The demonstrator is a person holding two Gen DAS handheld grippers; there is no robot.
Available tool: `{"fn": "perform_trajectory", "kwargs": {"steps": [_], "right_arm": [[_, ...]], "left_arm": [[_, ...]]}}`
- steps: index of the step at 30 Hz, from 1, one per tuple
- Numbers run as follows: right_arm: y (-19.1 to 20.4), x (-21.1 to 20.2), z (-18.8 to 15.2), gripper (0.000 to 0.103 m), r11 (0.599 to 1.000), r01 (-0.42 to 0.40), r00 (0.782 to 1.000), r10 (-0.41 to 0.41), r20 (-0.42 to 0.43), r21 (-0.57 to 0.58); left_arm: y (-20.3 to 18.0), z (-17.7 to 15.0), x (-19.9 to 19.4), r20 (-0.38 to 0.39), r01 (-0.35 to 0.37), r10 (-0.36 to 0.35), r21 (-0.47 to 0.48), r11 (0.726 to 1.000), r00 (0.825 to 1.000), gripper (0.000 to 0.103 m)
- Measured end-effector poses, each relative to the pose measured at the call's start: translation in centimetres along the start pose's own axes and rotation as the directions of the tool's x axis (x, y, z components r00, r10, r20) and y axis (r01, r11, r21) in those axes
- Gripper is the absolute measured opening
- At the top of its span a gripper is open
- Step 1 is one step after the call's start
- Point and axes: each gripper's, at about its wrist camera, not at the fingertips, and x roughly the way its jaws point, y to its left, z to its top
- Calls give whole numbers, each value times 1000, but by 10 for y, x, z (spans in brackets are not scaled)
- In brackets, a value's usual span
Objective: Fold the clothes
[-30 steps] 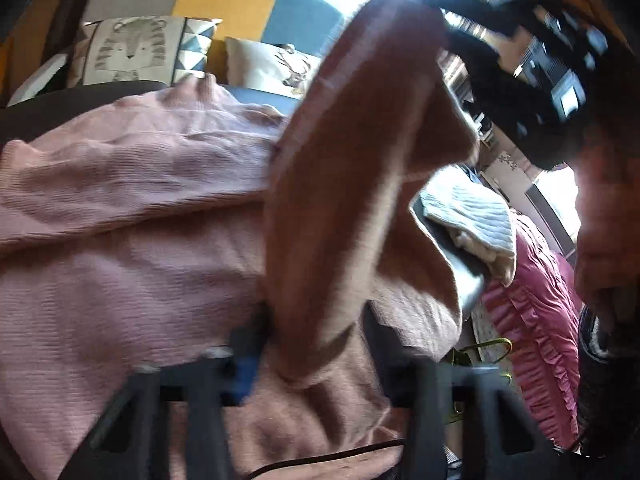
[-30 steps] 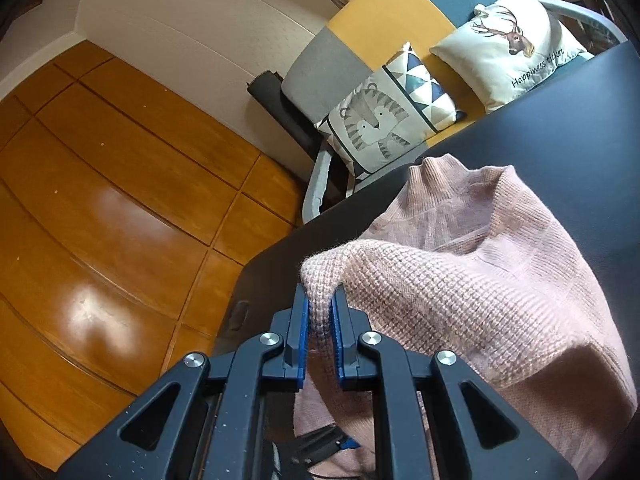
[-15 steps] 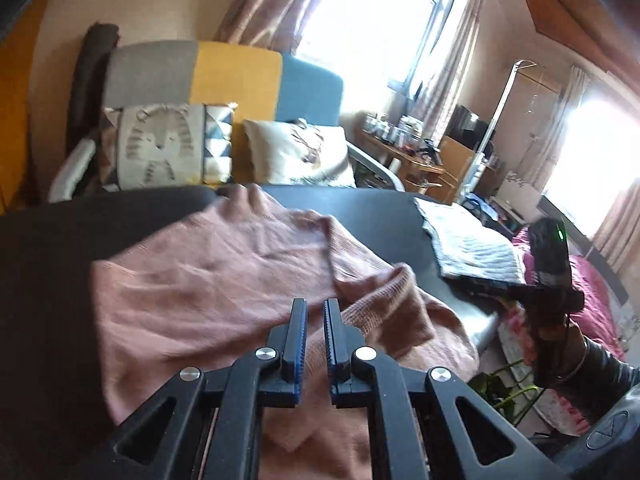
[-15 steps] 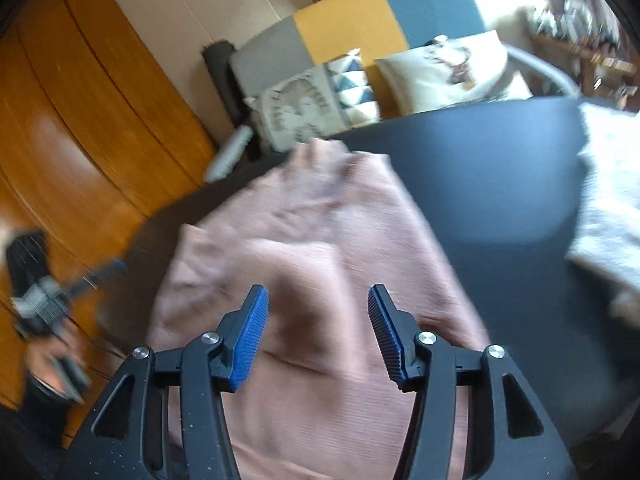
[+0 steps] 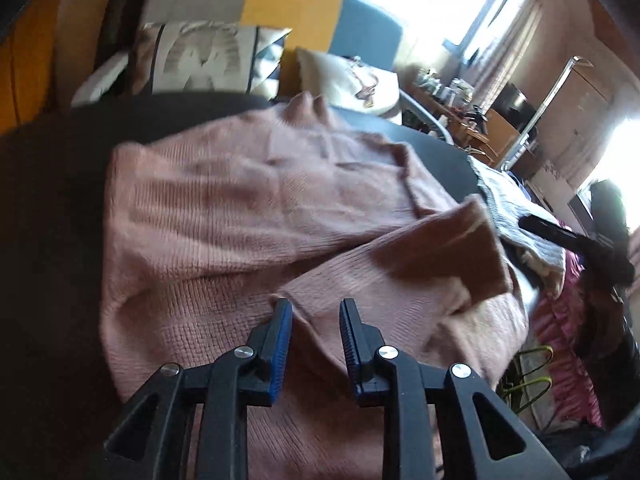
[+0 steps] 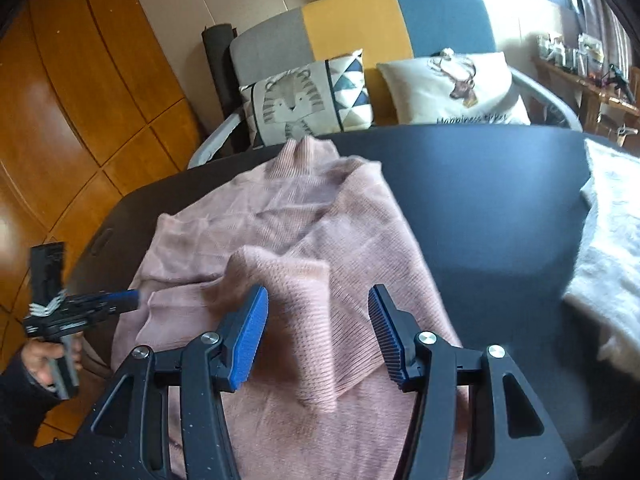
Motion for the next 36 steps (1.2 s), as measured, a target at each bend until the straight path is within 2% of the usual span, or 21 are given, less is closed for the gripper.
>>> {"fn": "perform_trajectory", "kwargs": {"steps": [6, 11, 15, 16, 17, 19, 23, 26, 32, 35, 36], "right_arm": [[-1, 7, 0, 56, 1000, -16, 1000, 16, -10, 19], [-4, 12, -2, 56, 999, -30, 999, 30, -18, 44], [-5, 15, -2, 56, 998, -39, 999, 40, -24, 55], [-4, 16, -2, 56, 998, -41, 999, 42, -25, 53], [-4, 16, -2, 56, 998, -42, 999, 44, -24, 52], [-4, 16, -1, 56, 998, -37, 999, 38, -19, 47], [-5, 14, 1, 56, 999, -21, 1000, 22, -7, 35], [-5, 13, 8, 56, 1000, 7, 1000, -7, 6, 11], [-3, 15, 33, 56, 997, 54, 998, -51, 48, -55], [-2, 27, 50, 56, 992, 81, 996, -75, 54, -101], [0, 34, 55, 56, 988, 91, 995, -85, 51, -122]], "left_arm": [[7, 5, 22, 16, -39, 39, -4, 999, 999, 27], [0, 1, 39, -52, -5, 7, 29, 1000, 999, 27], [7, 1, 36, -60, 39, -40, -27, 999, 997, 27], [8, 1, 36, -66, 52, -55, -40, 998, 996, 25], [9, 1, 36, -72, 65, -69, -53, 996, 995, 15], [4, 1, 31, -60, 81, -83, -36, 996, 995, 9], [-11, 7, 6, 37, 112, -112, -6, 994, 993, 8], [-17, 20, -25, 144, 116, -115, 1, 993, 983, 8], [-14, 55, -86, 349, 69, -65, 2, 998, 935, 6], [-2, 67, -100, 393, 66, -53, -18, 998, 918, 6], [1, 69, -100, 395, 56, -43, -22, 998, 918, 6]]}}
